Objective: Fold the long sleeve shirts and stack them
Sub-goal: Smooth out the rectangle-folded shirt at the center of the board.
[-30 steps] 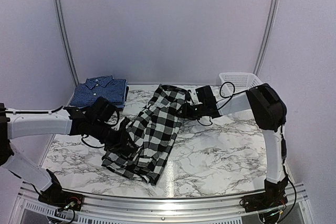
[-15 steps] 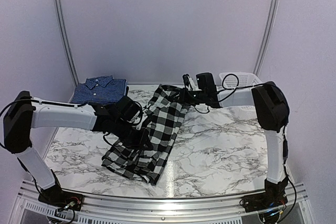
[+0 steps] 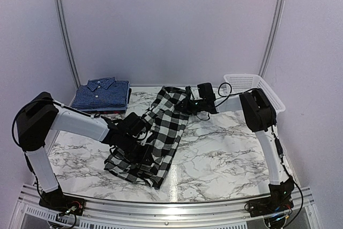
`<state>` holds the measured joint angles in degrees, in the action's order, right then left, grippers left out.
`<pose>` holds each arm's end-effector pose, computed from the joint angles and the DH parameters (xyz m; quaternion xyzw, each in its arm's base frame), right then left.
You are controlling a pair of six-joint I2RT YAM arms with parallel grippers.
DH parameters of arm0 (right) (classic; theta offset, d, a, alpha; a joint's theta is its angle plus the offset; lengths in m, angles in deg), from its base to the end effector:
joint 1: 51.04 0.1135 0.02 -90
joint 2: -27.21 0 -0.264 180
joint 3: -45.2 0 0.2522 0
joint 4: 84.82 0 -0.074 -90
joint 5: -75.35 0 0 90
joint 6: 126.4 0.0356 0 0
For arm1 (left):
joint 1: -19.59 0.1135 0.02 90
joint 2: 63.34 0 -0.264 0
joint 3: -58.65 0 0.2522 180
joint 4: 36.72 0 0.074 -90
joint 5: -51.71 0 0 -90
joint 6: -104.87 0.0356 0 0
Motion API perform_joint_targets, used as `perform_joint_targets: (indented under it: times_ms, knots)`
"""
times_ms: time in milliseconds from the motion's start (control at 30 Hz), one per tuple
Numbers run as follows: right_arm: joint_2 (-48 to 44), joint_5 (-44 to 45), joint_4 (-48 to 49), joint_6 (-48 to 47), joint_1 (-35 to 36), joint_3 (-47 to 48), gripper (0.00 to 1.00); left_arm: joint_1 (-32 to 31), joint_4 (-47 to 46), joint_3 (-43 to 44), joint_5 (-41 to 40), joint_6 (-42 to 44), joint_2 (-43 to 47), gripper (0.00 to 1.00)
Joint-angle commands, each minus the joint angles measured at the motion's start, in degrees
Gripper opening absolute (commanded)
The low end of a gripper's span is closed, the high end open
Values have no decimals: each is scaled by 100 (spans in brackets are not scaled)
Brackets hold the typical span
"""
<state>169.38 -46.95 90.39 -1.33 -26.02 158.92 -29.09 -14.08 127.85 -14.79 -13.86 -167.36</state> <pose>0.4789 0.2445 0.0982 -0.0577 0.8534 0.4404 0.2727 0.2194 -0.2710 0.1357 0.2190 0.9157 -0.3241 0.0918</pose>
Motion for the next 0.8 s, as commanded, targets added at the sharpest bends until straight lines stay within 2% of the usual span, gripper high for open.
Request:
perform_joint_targets:
  times_ms: [0, 167, 400, 500, 633, 767]
  knots:
    - [257, -64, -186, 243, -190, 557, 21, -40, -210, -172, 75, 169, -239, 0]
    - [375, -101, -30, 504, -375, 756, 22, -99, -274, -230, 101, 113, -358, 0]
    - [891, -118, -359, 730, -692, 1641, 22, -330, -688, -160, 319, -123, -547, 0]
    - [1100, -153, -290, 892, -865, 1827, 22, -450, -826, -40, 326, -252, -686, 0]
    - [1631, -251, -748, 873, -960, 2699, 22, -659, -1205, 204, 376, -568, -952, 0]
    - [1795, -379, -785, 929, -1049, 3124, 24, -829, -1417, 694, 275, -1034, -1268, 0]
